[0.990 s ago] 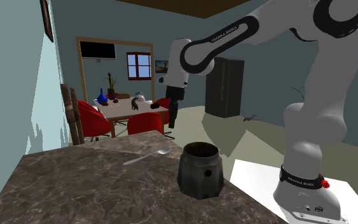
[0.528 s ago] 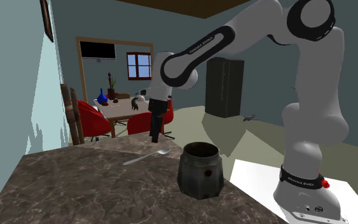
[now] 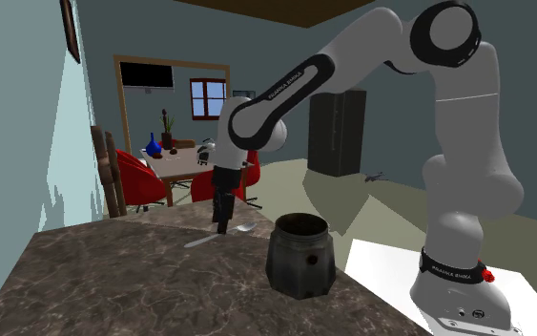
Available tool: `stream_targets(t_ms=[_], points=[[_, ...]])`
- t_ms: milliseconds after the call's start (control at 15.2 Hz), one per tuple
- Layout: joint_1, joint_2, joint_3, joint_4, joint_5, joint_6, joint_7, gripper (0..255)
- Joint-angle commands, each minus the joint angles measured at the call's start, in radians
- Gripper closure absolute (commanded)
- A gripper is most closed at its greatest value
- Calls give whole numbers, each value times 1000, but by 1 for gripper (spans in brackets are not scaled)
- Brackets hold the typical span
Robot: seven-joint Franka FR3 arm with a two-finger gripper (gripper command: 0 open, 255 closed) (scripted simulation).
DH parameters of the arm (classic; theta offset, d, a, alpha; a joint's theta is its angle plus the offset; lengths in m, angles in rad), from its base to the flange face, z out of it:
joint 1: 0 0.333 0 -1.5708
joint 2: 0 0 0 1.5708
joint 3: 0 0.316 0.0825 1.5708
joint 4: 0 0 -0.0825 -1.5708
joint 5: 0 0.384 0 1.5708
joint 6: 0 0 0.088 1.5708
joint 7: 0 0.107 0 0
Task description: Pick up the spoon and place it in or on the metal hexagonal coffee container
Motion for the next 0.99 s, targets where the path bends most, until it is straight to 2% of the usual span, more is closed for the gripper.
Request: stream_targets(t_ms=[0, 528, 594, 924], points=[[2, 20, 3, -2, 6, 23, -5, 0], [3, 26, 4, -2, 8, 29, -6, 0], [3, 26, 4, -2, 8, 29, -6, 255], [3, 26, 4, -2, 8, 30, -6, 255]])
